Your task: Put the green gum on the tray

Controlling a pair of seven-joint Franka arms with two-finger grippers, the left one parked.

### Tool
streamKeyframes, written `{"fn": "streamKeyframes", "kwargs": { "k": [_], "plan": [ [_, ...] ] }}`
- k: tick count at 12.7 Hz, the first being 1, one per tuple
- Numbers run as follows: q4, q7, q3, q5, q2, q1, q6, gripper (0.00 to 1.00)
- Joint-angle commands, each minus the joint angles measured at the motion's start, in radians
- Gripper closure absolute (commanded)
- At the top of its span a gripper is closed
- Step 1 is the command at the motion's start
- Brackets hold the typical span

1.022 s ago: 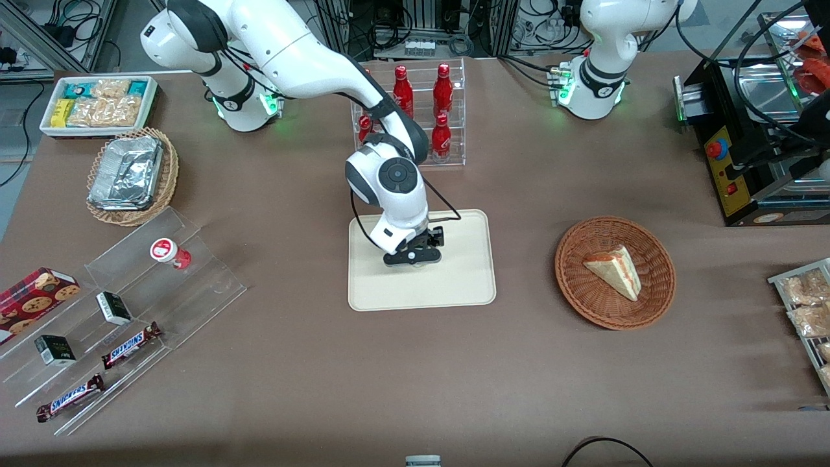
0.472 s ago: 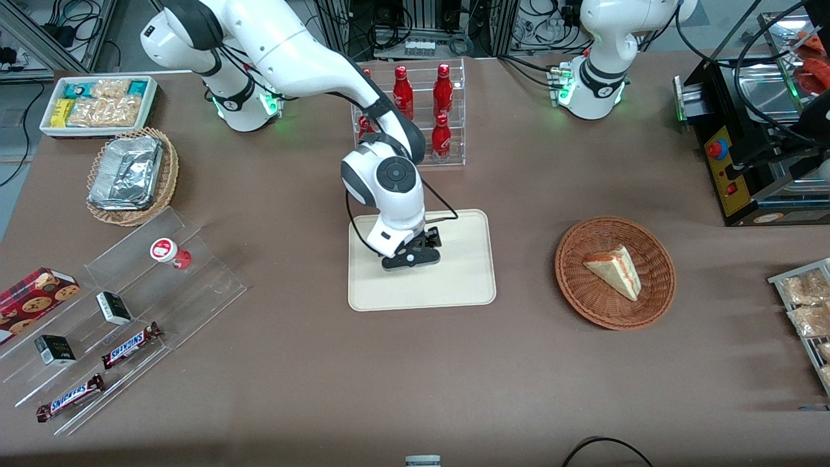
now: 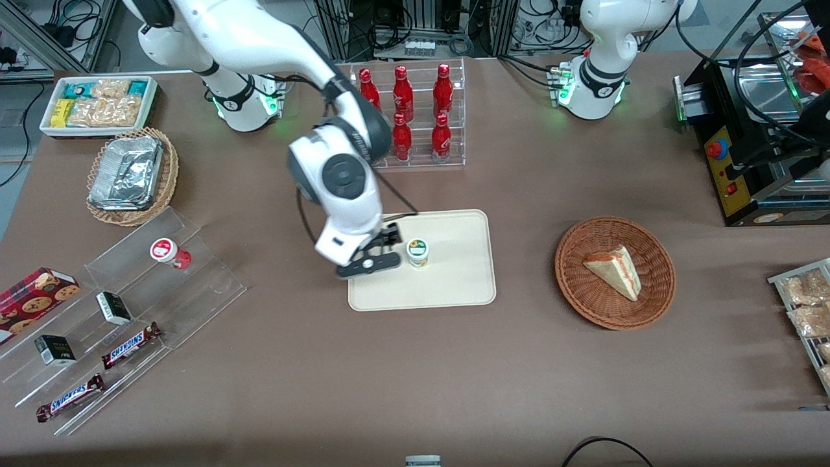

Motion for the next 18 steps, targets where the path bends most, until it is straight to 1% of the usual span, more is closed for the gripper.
{"fn": "streamKeyframes", "kwargs": {
  "k": [1, 3, 5, 6, 7, 8, 9, 11, 12, 13, 15, 17, 18],
  "plan": [
    [-0.013, -0.169, 0.009, 0.005, -0.044, -0.102, -0.071, 0.00],
    [-0.013, -0.293, 0.011, 0.005, -0.064, -0.185, -0.105, 0.00],
    [-0.025, -0.382, 0.009, 0.005, -0.102, -0.271, -0.128, 0.00],
    [-0.043, -0.413, 0.008, 0.005, -0.129, -0.298, -0.131, 0.00],
    [-0.048, -0.424, 0.011, 0.005, -0.150, -0.369, -0.134, 0.00],
    [-0.066, -0.424, 0.011, 0.005, -0.179, -0.412, -0.135, 0.00],
    [-0.092, -0.424, 0.014, 0.003, -0.216, -0.455, -0.146, 0.00],
    [-0.114, -0.426, 0.017, -0.005, -0.282, -0.521, -0.213, 0.00],
    [-0.117, -0.453, 0.018, -0.005, -0.310, -0.558, -0.232, 0.00],
    [-0.126, -0.499, 0.021, -0.003, -0.334, -0.581, -0.258, 0.00],
    [-0.140, -0.499, 0.047, -0.003, -0.386, -0.639, -0.321, 0.00],
    [-0.140, -0.421, 0.057, -0.009, -0.423, -0.664, -0.410, 0.00],
    [-0.140, -0.384, 0.070, -0.011, -0.437, -0.679, -0.427, 0.00]
  ]
}}
